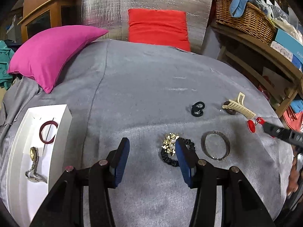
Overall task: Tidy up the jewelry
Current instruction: 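Move the left tool to the pearl brooch while the right tool approaches the silver bangle, then close the left tool on the pearl brooch while the right tool grasps the silver bangle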
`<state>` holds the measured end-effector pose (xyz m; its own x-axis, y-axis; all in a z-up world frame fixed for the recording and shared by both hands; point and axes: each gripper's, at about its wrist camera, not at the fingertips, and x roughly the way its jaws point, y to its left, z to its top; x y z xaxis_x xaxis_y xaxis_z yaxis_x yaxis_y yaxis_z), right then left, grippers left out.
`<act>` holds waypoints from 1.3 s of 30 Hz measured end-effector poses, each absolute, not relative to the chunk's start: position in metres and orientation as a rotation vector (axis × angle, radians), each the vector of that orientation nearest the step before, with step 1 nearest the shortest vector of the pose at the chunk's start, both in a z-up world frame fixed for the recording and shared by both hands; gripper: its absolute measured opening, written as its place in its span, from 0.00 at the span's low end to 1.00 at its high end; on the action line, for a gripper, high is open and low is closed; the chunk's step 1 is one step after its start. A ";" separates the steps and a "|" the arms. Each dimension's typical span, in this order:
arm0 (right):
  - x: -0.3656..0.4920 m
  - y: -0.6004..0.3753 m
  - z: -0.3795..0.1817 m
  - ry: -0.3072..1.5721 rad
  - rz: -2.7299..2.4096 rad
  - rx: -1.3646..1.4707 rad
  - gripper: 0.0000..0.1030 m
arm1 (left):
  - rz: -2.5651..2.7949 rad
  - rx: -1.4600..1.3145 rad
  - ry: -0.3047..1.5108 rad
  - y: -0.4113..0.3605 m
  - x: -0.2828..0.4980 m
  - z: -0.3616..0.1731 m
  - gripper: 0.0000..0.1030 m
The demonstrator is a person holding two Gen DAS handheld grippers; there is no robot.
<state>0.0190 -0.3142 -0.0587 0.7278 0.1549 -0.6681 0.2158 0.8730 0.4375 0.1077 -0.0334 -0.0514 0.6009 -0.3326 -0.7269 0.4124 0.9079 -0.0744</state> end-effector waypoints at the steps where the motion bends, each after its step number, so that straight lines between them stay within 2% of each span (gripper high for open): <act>1: 0.016 -0.323 -0.057 0.762 -0.040 0.534 0.42 | -0.433 0.107 0.820 -0.035 0.107 -0.052 0.49; 6: 0.007 -0.344 -0.059 0.769 -0.036 0.609 0.43 | -0.433 0.080 0.846 -0.038 0.118 -0.059 0.48; 14: 0.036 -0.285 -0.068 0.870 0.077 0.521 0.43 | -0.478 0.095 0.958 -0.053 0.130 -0.090 0.49; 24: 0.055 -0.271 -0.087 0.924 0.065 0.528 0.43 | -0.566 0.081 0.970 -0.069 0.140 -0.100 0.49; 26: 0.060 -0.270 -0.091 0.936 0.063 0.525 0.43 | -0.577 0.088 0.967 -0.071 0.141 -0.101 0.42; 28: 0.063 -0.270 -0.093 0.942 0.063 0.510 0.43 | -0.582 0.098 0.966 -0.074 0.143 -0.102 0.30; 39: 0.074 -0.268 -0.095 0.949 0.066 0.488 0.44 | -0.635 0.152 0.890 -0.083 0.132 -0.085 0.28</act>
